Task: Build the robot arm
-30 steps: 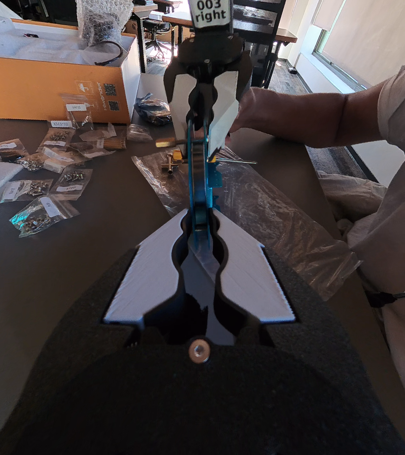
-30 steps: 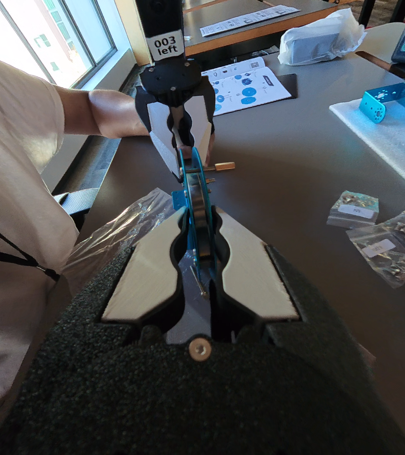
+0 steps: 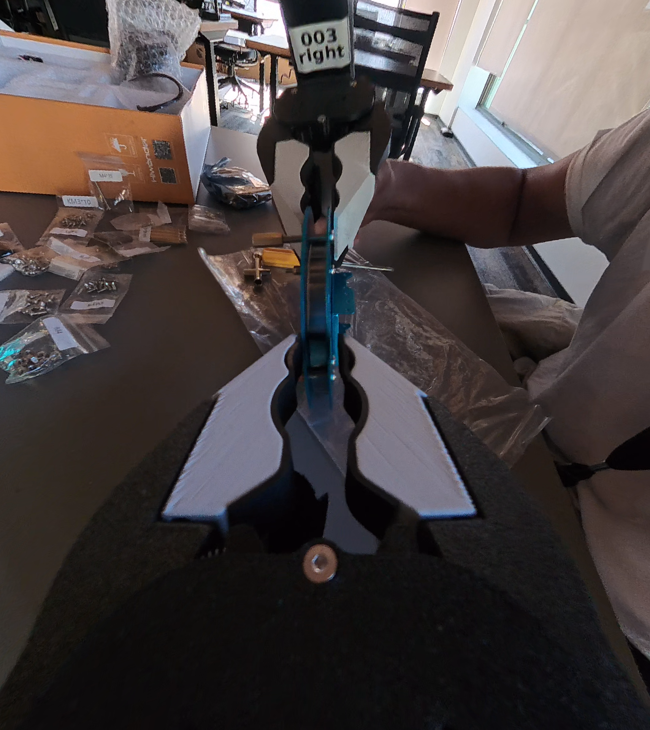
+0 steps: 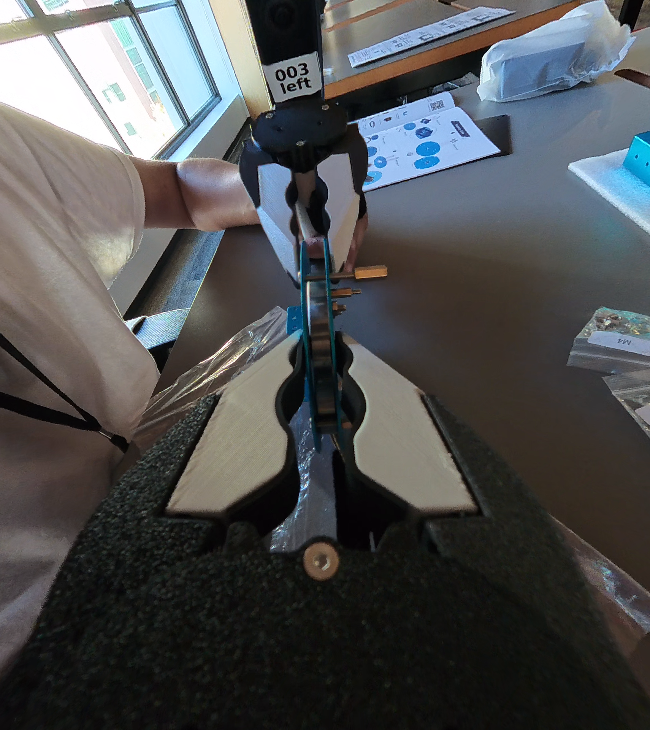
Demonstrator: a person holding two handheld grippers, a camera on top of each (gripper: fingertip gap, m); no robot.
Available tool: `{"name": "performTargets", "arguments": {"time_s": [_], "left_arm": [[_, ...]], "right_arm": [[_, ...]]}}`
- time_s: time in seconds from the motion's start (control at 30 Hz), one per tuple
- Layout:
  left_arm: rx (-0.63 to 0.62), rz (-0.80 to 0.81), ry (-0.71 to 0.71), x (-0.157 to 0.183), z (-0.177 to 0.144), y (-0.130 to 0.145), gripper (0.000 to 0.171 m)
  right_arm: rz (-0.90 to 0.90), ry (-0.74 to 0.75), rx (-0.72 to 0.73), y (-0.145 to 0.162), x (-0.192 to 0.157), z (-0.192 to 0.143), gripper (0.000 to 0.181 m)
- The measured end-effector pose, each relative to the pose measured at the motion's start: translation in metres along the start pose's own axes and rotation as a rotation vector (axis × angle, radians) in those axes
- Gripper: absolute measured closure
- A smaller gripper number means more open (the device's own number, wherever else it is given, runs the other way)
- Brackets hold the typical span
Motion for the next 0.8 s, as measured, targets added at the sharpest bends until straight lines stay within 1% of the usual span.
{"name": "performTargets", "arguments": {"time_s": [0.13,0.27,0.33,0.4,0.43,0.67,0.8], "left_arm": [[0.048,-0.015,0.003,0.002,-0.001,-0.011,0.143],[0.049,0.006,0.000,0.006,0.003,-0.012,0.143],[0.042,0.020,-0.005,0.008,0.005,-0.011,0.144],[0.020,0.033,0.002,0.010,0.006,-0.008,0.154],[0.009,0.042,0.001,0.010,0.006,-0.006,0.156],[-0.008,0.054,0.027,0.017,0.011,0.001,0.159],[-0.011,0.053,0.030,0.017,0.009,0.002,0.159]], "right_arm": [[0.001,-0.009,0.004,0.000,-0.001,0.001,0.169],[-0.010,-0.023,-0.003,0.001,-0.007,0.007,0.169],[-0.024,-0.028,-0.010,0.001,-0.011,0.011,0.168],[-0.053,-0.018,-0.016,0.000,-0.013,0.013,0.169],[-0.066,-0.010,-0.018,0.000,-0.014,0.014,0.169],[-0.158,0.021,-0.044,0.000,-0.022,0.020,0.169],[-0.159,0.035,-0.039,-0.001,-0.021,0.021,0.169]]}}
Point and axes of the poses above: each gripper's, where its closed fingertips meet, z out along the fingers, y out of its underside, x = y × z across the jaws, the point moved 2 cm from there along -z, back along the fingers, and after that the axes turned 11 degrees about x, right-handed, at the moved point
